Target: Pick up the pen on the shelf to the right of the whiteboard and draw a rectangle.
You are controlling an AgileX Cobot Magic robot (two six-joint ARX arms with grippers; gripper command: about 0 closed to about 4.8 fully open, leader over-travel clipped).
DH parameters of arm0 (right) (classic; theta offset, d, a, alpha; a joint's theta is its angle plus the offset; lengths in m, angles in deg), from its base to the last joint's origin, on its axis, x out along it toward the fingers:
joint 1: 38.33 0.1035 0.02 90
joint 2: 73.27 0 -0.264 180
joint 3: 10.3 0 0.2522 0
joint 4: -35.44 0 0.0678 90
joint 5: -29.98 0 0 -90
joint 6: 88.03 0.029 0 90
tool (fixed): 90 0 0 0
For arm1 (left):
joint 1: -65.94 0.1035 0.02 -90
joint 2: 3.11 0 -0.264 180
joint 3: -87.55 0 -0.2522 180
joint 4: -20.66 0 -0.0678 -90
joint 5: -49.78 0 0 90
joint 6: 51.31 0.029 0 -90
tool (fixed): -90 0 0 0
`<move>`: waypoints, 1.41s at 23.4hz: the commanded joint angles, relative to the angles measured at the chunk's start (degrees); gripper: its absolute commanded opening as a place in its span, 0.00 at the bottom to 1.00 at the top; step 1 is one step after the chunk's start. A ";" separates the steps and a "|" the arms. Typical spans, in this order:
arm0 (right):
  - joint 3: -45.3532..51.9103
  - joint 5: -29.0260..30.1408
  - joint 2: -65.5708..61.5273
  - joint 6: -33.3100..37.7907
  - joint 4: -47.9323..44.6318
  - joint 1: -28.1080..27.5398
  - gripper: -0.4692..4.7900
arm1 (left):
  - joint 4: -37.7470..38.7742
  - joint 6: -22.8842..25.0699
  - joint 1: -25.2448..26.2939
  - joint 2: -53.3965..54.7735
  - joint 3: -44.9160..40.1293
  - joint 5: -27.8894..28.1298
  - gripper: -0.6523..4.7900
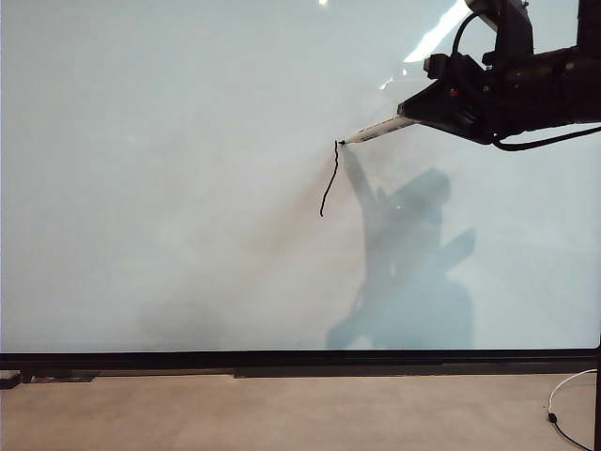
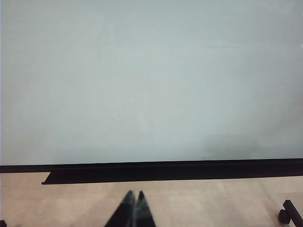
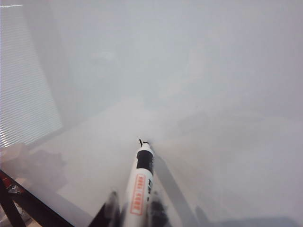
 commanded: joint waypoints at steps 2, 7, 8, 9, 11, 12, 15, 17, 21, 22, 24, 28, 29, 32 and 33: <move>-0.20 -0.22 0.37 0.00 -0.98 -1.03 0.08 | -0.52 0.07 0.00 0.02 0.11 -0.11 0.11; -0.20 1.03 0.55 0.11 -0.94 -2.40 0.08 | -0.55 0.07 0.00 0.02 0.11 0.07 0.11; -0.20 1.11 0.61 0.17 -0.90 -2.49 0.08 | -0.55 0.07 0.00 0.02 0.11 0.07 0.11; -0.20 1.11 0.61 0.13 -0.87 -2.49 0.08 | -0.55 0.07 0.00 0.02 0.11 0.07 0.11; -0.20 1.09 0.74 0.04 -0.79 -2.58 0.08 | -0.55 0.07 0.00 0.02 0.11 0.07 0.11; -0.20 1.09 0.92 -0.13 -0.50 -2.64 0.08 | -0.55 0.07 0.02 0.02 0.11 0.04 0.11; -0.17 1.16 1.31 -0.35 0.09 -3.28 0.08 | -0.55 0.07 0.00 0.02 0.11 0.09 0.11; -0.15 1.18 1.51 -0.35 0.31 -3.30 0.08 | -0.52 0.07 0.00 0.02 0.11 0.09 0.11; -0.11 2.38 2.25 -0.33 0.98 -4.50 0.08 | -0.52 0.07 0.00 0.02 0.11 0.09 0.11; -0.11 2.36 2.47 -0.37 1.44 -4.59 0.08 | -0.55 0.07 0.00 0.02 0.11 0.07 0.11; 0.13 2.38 2.91 -0.42 1.62 -4.76 0.08 | -0.52 0.07 0.00 0.02 0.11 0.09 0.11; 1.90 2.36 4.81 -0.55 1.60 -6.19 0.08 | -0.55 0.07 0.00 0.02 0.11 0.04 0.11; 2.16 2.36 5.07 -0.55 1.55 -6.43 0.08 | -0.55 0.07 0.00 0.02 0.11 0.07 0.11; 3.45 2.38 6.12 -0.55 1.55 -7.54 0.08 | -0.55 0.07 0.00 0.02 0.11 0.07 0.11; 3.69 2.36 6.32 -0.57 1.57 -7.63 0.08 | -0.55 0.07 0.00 0.02 0.11 0.04 0.11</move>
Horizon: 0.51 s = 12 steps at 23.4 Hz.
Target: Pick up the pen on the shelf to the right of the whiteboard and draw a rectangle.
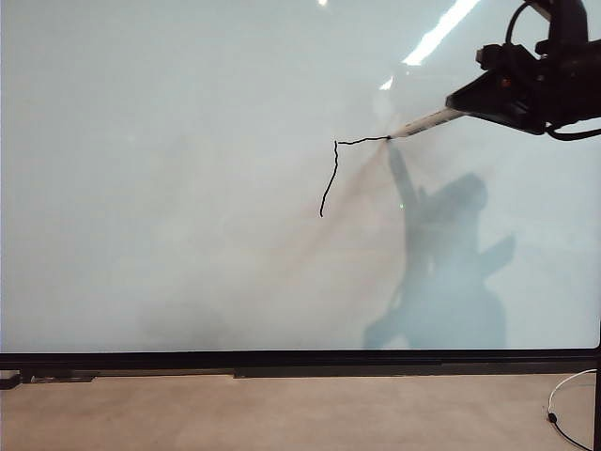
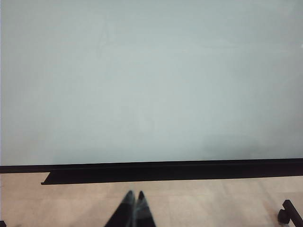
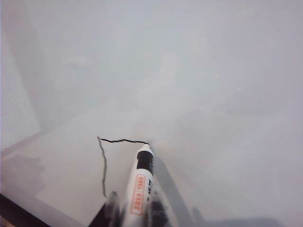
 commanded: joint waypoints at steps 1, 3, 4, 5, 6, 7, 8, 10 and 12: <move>0.63 -0.48 0.79 -0.13 -0.96 -0.44 0.08 | -0.52 0.07 0.02 0.02 0.11 0.00 0.11; 0.90 -0.48 1.01 -0.13 -0.94 -1.18 0.08 | -0.52 0.07 0.02 0.02 0.11 0.00 0.11; 0.96 -0.44 1.05 -0.13 -0.94 -1.31 0.08 | -0.52 0.07 0.02 0.02 0.11 0.00 0.11; 0.96 -0.44 1.07 -0.13 -0.94 -1.38 0.08 | -0.52 0.07 0.02 0.02 0.11 0.02 0.11; 0.96 -0.44 1.07 -0.11 -0.94 -1.49 0.08 | -0.52 0.07 0.02 0.02 0.11 0.00 0.11; 0.96 -0.46 1.07 -0.13 -0.94 -1.57 0.08 | -0.52 0.07 0.02 0.02 0.11 -0.02 0.11; 0.96 -0.46 1.09 -0.13 -0.96 -1.64 0.08 | -0.52 0.07 0.02 0.02 0.11 0.00 0.11; 0.96 -0.46 1.07 -0.13 -0.96 -1.73 0.08 | -0.52 0.07 0.02 0.02 0.11 0.00 0.11; 0.96 -0.46 1.07 -0.15 -0.96 -1.73 0.08 | -0.52 0.07 0.02 0.02 0.11 0.00 0.11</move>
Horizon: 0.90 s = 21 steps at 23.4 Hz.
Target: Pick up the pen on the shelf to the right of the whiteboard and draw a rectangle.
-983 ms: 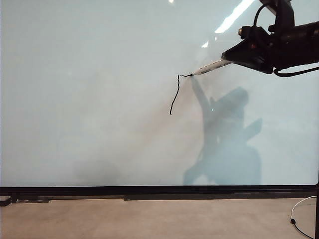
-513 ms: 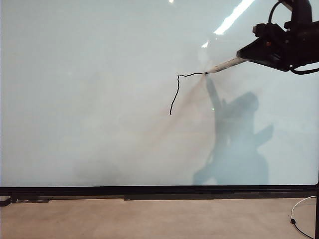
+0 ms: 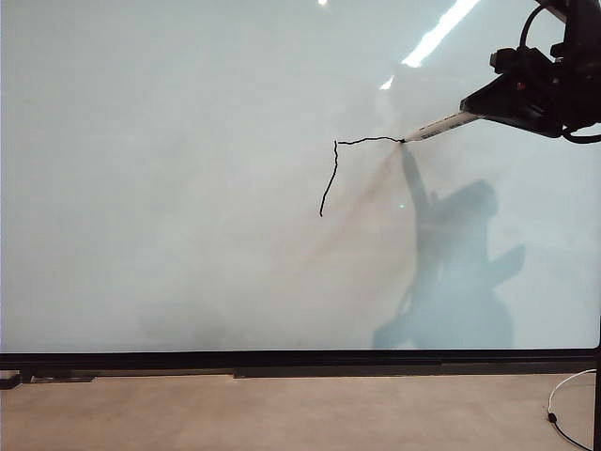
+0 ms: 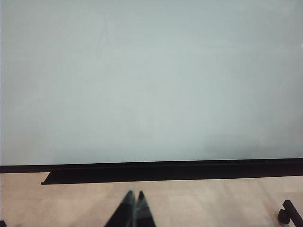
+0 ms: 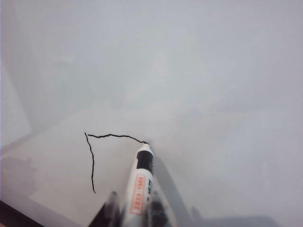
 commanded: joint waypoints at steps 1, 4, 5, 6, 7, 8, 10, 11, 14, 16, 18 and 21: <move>-0.15 -0.20 0.33 -0.15 -0.96 -0.11 0.08 | -0.52 0.07 0.00 0.02 0.11 0.00 0.11; -0.15 -0.33 0.35 -0.22 -0.96 -0.13 0.08 | -0.52 0.07 0.00 0.02 0.11 0.00 0.11; -0.15 -0.37 0.35 -0.22 -0.96 -0.13 0.08 | -0.52 0.07 0.00 0.02 0.11 0.00 0.11; -0.15 -0.52 0.35 -0.26 -1.01 -0.26 0.08 | -0.52 0.07 0.00 0.02 0.11 0.00 0.11; -0.15 -0.52 0.35 -0.24 -0.98 -0.46 0.08 | -0.52 0.07 0.00 0.02 0.11 0.00 0.11; -0.13 -0.50 0.35 -0.22 -0.96 -0.55 0.08 | -0.52 0.07 0.00 0.02 0.11 0.00 0.11; -0.13 -0.39 0.35 -0.22 -0.96 -0.61 0.08 | -0.52 0.07 0.00 0.02 0.11 0.00 0.11; -0.11 -0.31 0.39 -0.20 -0.96 -0.76 0.08 | -0.52 0.07 0.00 0.02 0.11 0.00 0.11; 0.11 -0.33 0.63 -0.22 -0.98 -0.76 0.08 | -0.52 0.07 0.00 0.02 0.11 0.00 0.11; 0.11 -0.33 0.70 -0.22 -0.96 -0.79 0.08 | -0.52 0.07 0.00 0.02 0.11 0.00 0.11; 0.11 -0.33 0.72 -0.22 -0.98 -0.83 0.08 | -0.50 0.07 0.00 0.02 0.11 0.02 0.11; 0.13 -0.33 0.74 -0.24 -0.96 -0.83 0.08 | -0.52 0.07 0.00 0.02 0.11 0.00 0.11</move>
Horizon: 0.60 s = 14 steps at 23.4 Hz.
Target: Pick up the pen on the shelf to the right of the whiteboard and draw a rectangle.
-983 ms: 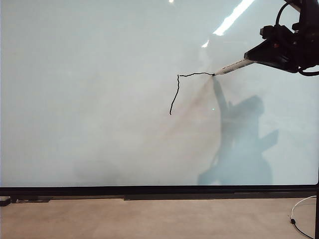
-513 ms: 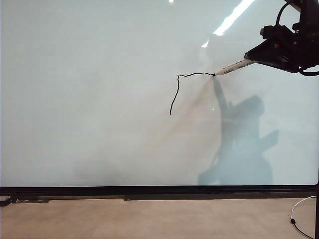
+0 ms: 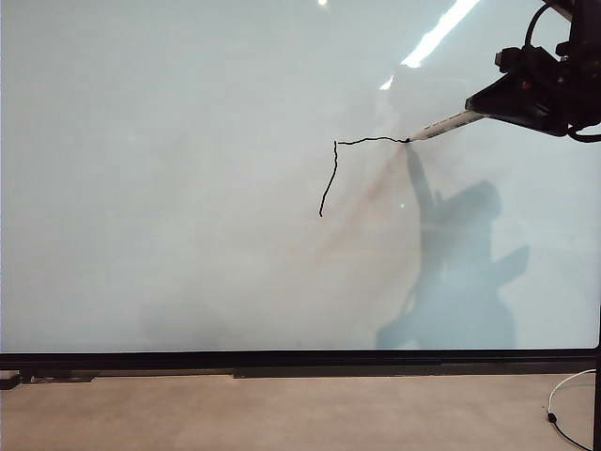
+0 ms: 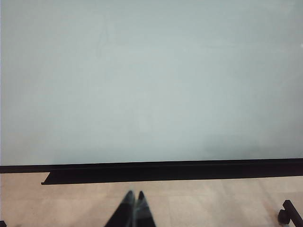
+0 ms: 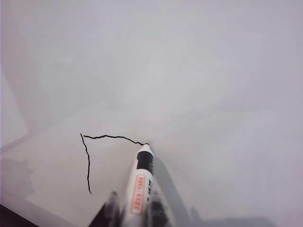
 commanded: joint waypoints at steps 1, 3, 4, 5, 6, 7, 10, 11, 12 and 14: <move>-0.07 -0.48 0.33 -0.22 -0.98 -0.09 0.08 | -0.50 0.07 0.00 0.02 0.11 0.00 0.11; -0.02 -0.17 0.61 -0.15 -0.79 -0.07 0.08 | -0.52 0.07 0.00 0.02 0.11 0.00 0.11; 0.13 0.33 0.79 -0.13 -0.76 0.00 0.08 | -0.52 0.07 0.00 0.02 0.11 0.00 0.11; 0.57 0.90 1.36 -0.13 -0.92 0.13 0.08 | -0.50 0.07 0.00 0.02 0.11 0.00 0.11; 1.44 0.74 2.21 -0.15 -0.96 0.72 0.08 | -0.52 0.07 0.00 0.02 0.11 0.00 0.11; 2.43 0.11 3.28 -0.26 -0.98 1.38 0.08 | -0.52 0.07 0.00 0.02 0.11 0.00 0.11; 7.23 -3.50 7.82 -1.16 0.87 6.21 0.08 | -0.52 0.07 0.00 0.02 0.11 0.00 0.11; 7.56 -3.56 7.80 -1.16 1.29 7.02 0.08 | -0.52 0.07 0.00 0.02 0.11 0.00 0.11; 7.82 -4.00 7.78 -1.16 1.68 7.93 0.08 | -0.48 0.07 0.00 0.02 0.11 0.00 0.11; 8.02 -6.84 6.82 -1.66 2.03 11.91 0.08 | -0.52 0.07 0.02 0.02 0.11 0.00 0.11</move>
